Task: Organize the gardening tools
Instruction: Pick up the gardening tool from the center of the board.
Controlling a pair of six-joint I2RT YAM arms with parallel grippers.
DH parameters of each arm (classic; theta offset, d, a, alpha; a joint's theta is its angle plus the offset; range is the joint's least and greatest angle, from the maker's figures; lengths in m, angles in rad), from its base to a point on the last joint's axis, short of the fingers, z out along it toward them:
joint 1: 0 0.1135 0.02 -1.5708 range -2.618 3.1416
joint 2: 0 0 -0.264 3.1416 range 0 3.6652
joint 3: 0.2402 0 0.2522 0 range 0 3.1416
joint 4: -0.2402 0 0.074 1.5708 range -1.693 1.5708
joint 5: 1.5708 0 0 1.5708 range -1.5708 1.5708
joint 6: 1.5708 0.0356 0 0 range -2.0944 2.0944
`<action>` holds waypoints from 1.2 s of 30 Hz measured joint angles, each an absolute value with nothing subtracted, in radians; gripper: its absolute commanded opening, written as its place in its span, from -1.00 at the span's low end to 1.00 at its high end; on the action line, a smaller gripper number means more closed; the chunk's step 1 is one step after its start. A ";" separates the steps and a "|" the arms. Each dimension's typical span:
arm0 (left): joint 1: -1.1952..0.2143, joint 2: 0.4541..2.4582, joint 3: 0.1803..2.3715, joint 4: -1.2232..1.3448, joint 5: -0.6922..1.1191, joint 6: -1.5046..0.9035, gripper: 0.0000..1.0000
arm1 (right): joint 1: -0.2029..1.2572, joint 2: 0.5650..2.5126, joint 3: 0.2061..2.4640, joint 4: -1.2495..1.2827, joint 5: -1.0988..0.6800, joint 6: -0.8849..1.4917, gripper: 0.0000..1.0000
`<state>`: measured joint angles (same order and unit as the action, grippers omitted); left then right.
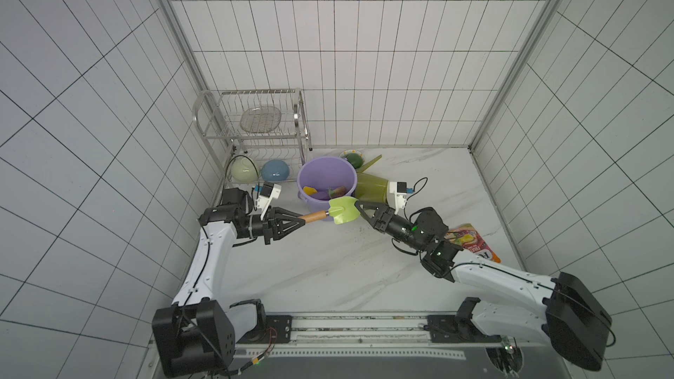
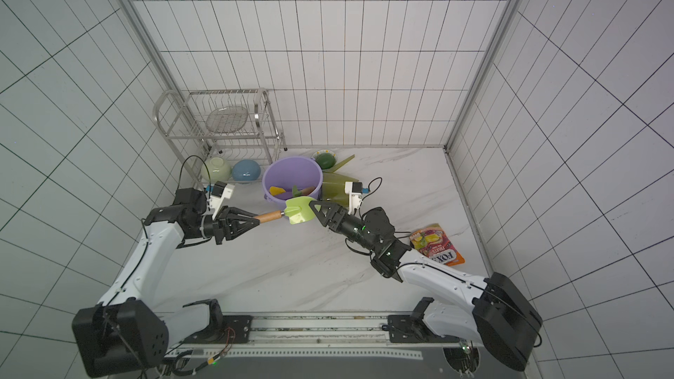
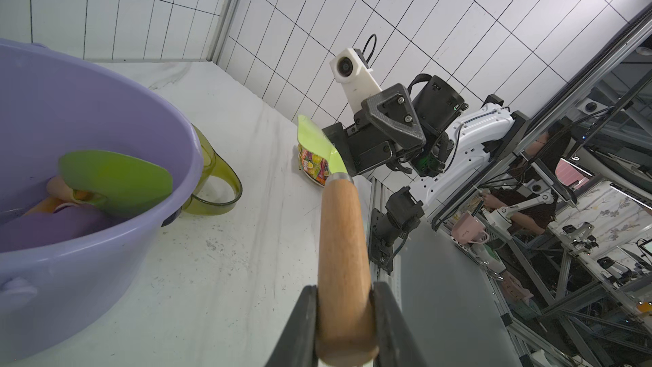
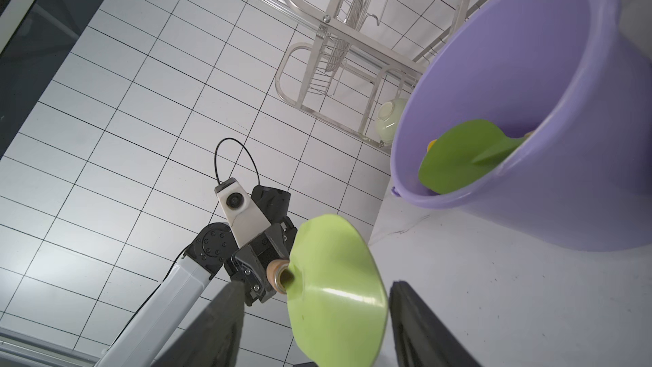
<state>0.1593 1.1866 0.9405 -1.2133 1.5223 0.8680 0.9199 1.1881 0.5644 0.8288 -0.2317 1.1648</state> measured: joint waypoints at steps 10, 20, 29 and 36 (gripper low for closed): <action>0.159 1.240 0.972 -1.411 1.530 1.086 -1.00 | 0.920 1.307 0.551 1.045 -0.256 1.268 -0.21; 0.160 1.349 1.027 -1.610 1.546 1.436 -1.00 | 0.920 1.342 0.551 1.119 -0.271 1.303 -0.60; 0.159 1.350 1.025 -1.656 1.541 1.546 -0.60 | 0.920 1.334 0.562 1.155 -0.287 1.312 -0.99; 0.161 1.311 1.013 -1.654 1.517 1.613 0.01 | 0.915 1.287 0.595 1.058 -0.328 1.279 -1.00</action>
<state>0.1608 1.3109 1.0130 -1.6543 1.5173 1.6127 0.9150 1.2865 0.5953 1.0584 -0.3283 1.2785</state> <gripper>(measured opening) 0.447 0.078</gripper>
